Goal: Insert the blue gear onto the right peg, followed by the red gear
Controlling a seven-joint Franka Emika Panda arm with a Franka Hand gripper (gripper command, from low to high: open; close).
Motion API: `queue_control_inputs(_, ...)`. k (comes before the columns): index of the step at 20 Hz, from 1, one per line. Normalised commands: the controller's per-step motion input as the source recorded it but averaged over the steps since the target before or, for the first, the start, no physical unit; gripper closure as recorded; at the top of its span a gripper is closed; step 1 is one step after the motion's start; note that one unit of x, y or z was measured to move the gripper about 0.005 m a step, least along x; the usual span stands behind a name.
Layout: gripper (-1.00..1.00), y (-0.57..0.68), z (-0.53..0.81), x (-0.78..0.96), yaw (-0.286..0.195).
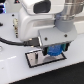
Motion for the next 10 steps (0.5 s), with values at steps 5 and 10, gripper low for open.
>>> queue_control_inputs(5,1.00,-0.07,0.08,0.00,0.000)
queue_control_inputs(10,1.00,-0.14,-0.02,0.00,0.000)
